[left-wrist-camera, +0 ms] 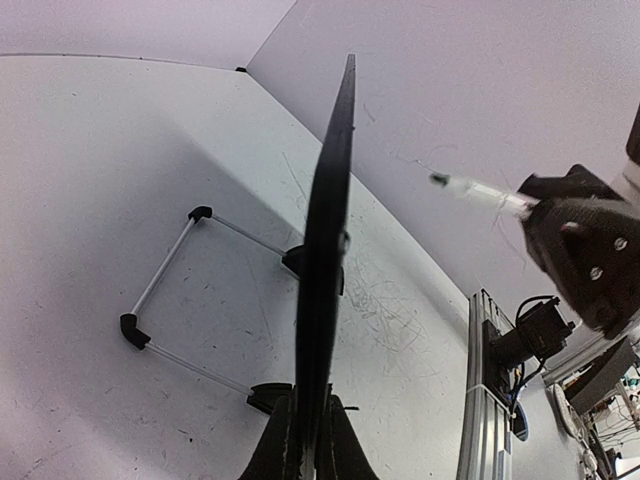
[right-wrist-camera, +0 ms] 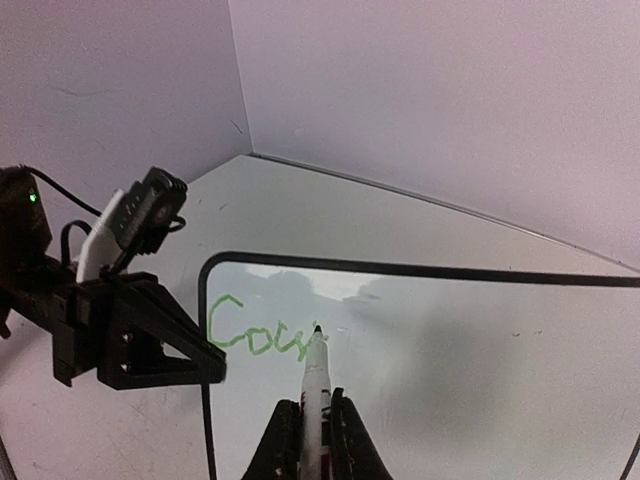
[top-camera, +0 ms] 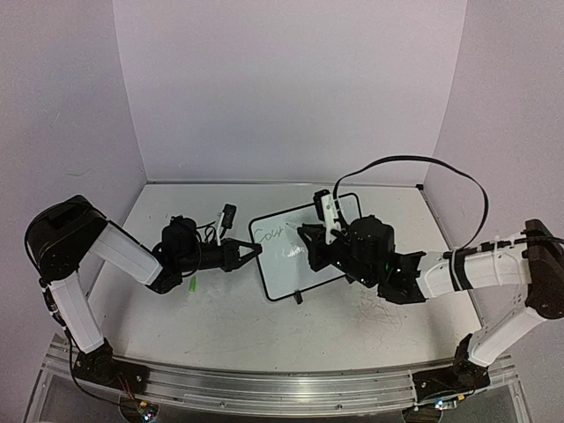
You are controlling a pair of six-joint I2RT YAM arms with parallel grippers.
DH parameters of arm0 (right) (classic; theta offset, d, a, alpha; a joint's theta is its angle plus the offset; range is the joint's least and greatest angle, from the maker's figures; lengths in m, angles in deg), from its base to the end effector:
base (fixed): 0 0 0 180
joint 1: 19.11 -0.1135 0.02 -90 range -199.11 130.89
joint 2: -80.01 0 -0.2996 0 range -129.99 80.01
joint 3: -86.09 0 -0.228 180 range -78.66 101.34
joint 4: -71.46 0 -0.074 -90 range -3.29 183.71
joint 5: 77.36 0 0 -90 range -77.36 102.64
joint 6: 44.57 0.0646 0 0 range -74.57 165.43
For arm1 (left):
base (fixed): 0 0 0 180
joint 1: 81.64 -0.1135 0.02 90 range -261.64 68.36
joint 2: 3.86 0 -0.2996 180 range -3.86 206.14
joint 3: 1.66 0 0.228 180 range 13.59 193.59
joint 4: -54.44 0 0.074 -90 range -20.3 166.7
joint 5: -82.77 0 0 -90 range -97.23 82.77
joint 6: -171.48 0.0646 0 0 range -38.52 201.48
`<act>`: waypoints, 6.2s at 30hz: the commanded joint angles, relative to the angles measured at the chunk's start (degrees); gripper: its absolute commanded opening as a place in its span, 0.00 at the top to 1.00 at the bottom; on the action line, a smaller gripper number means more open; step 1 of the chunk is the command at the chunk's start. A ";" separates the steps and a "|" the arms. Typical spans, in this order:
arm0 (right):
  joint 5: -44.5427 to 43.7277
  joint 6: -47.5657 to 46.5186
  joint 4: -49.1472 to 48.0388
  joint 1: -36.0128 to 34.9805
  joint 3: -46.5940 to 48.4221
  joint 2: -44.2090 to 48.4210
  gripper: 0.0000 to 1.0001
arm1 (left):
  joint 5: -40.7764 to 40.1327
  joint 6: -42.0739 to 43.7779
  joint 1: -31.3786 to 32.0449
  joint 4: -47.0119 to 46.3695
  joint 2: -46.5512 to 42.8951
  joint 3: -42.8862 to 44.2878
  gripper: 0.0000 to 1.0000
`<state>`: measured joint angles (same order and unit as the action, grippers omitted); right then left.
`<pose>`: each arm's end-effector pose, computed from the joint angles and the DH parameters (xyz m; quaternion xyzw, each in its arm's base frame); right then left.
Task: Write a sentence on the whiteboard
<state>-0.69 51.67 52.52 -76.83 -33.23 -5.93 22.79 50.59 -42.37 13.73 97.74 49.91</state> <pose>0.1947 0.2804 0.3000 -0.2516 0.7002 0.2776 0.6078 0.2543 -0.2497 0.2112 0.2210 0.7220 -0.5209 0.3982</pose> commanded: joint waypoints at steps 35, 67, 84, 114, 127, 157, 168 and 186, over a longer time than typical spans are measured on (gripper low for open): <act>-5.52 0.01 3.94 0.68 6.94 -6.85 1.00 | -0.51 0.06 -0.25 3.94 -0.35 0.64 1.00; -2.91 0.12 4.72 0.72 5.57 -6.97 1.00 | -0.64 -0.13 -0.17 3.95 -1.23 0.71 1.00; -2.43 1.23 6.44 0.68 3.79 -6.79 1.00 | -0.66 -0.15 -0.15 3.97 -1.49 0.51 1.00; -7.58 0.04 4.95 1.06 6.33 -7.19 1.00 | -0.27 -0.32 -0.15 3.97 -1.55 0.37 1.00; -6.93 -1.20 4.71 1.30 8.00 -8.11 1.00 | -0.18 -0.31 -0.18 3.91 -1.13 0.60 1.00; -5.30 0.99 7.06 1.22 2.07 -2.48 1.00 | -0.53 -0.21 -0.15 3.99 -1.94 -0.04 1.00; 0.10 2.13 4.64 4.02 3.63 -2.01 1.00 | -0.52 -0.31 -0.15 3.98 -2.41 -0.11 1.00; -2.29 1.74 3.47 3.95 4.12 -4.72 1.00 | -0.35 -0.21 -0.15 3.97 -1.92 0.34 1.00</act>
<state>-1.48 53.31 58.10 -72.67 -31.09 -9.36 22.59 50.63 -42.31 15.26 97.24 49.95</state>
